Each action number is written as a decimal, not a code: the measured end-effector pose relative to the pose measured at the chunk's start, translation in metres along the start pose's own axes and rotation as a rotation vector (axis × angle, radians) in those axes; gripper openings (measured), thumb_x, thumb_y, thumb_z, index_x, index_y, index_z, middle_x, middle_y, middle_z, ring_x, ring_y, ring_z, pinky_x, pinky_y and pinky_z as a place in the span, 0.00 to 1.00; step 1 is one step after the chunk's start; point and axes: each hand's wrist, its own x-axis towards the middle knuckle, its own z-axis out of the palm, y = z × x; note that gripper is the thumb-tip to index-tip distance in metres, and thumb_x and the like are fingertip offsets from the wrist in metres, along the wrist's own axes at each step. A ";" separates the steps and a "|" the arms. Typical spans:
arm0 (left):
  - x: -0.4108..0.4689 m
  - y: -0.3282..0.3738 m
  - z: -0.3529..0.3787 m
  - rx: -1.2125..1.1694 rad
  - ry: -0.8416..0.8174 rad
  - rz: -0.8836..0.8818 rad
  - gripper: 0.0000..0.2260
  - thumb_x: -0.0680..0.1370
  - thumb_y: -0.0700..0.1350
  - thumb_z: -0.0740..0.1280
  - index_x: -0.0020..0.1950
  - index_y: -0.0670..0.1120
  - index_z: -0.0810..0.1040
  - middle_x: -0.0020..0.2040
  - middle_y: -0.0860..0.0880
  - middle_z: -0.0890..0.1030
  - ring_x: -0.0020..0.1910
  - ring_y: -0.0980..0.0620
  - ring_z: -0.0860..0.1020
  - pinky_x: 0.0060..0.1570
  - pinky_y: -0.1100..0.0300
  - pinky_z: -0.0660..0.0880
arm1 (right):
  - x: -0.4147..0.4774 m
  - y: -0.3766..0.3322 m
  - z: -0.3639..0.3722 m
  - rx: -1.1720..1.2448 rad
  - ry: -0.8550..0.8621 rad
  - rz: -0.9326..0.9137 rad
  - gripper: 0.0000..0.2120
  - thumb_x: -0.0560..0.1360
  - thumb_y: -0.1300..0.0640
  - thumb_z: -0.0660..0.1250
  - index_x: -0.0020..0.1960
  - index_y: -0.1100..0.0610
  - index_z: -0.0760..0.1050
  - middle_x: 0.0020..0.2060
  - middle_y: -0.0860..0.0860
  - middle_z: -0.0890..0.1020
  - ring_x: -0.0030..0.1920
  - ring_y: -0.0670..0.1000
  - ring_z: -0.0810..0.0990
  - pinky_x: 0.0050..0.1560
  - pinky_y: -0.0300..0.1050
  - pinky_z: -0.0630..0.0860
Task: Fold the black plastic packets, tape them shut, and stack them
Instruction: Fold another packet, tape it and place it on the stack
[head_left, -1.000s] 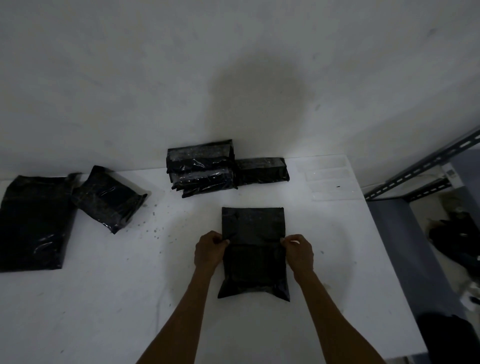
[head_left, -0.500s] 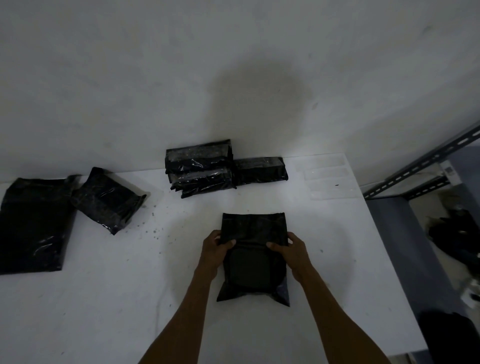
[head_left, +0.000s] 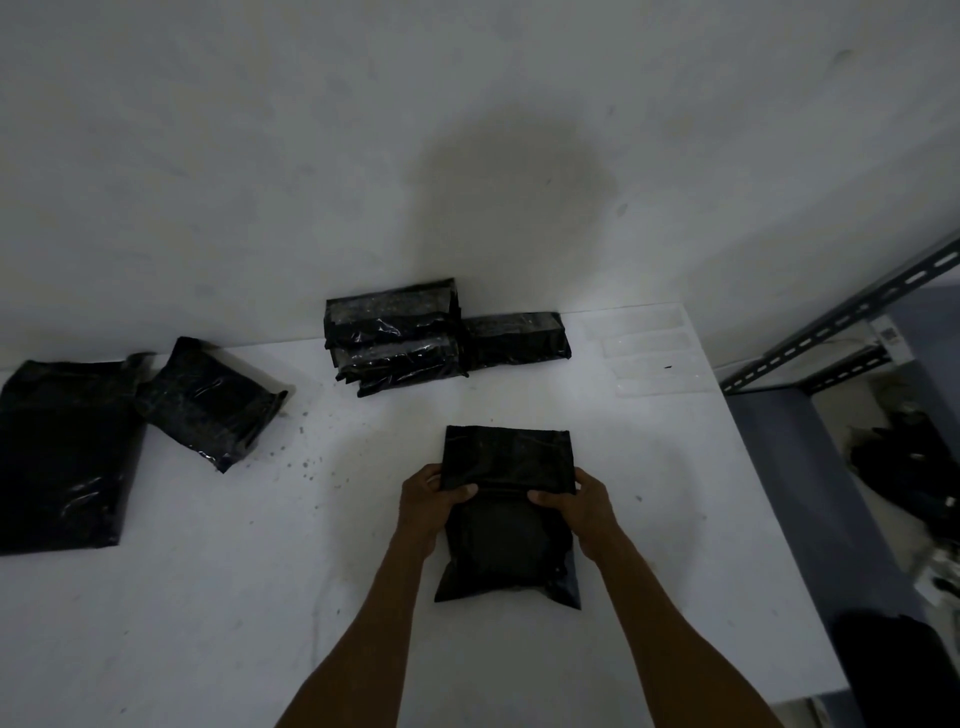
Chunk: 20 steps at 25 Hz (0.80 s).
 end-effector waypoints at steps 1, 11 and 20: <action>0.000 0.000 0.001 -0.001 0.006 0.000 0.25 0.64 0.37 0.82 0.59 0.41 0.80 0.54 0.45 0.83 0.52 0.49 0.81 0.52 0.57 0.80 | 0.001 0.000 0.001 -0.008 0.007 -0.011 0.28 0.61 0.64 0.83 0.57 0.55 0.77 0.50 0.52 0.82 0.48 0.51 0.82 0.41 0.41 0.81; -0.002 -0.003 -0.011 -0.045 -0.125 -0.017 0.27 0.63 0.34 0.81 0.60 0.44 0.78 0.58 0.43 0.81 0.56 0.46 0.80 0.60 0.50 0.78 | 0.006 0.004 -0.006 -0.073 -0.053 -0.036 0.36 0.58 0.62 0.84 0.63 0.55 0.74 0.54 0.53 0.81 0.53 0.54 0.81 0.47 0.45 0.81; -0.010 0.001 0.004 0.380 0.125 0.380 0.34 0.69 0.45 0.79 0.72 0.48 0.69 0.63 0.52 0.76 0.61 0.53 0.75 0.59 0.63 0.74 | -0.003 0.006 0.003 -0.415 0.425 -0.371 0.30 0.70 0.59 0.78 0.68 0.56 0.70 0.56 0.54 0.81 0.54 0.53 0.79 0.62 0.52 0.76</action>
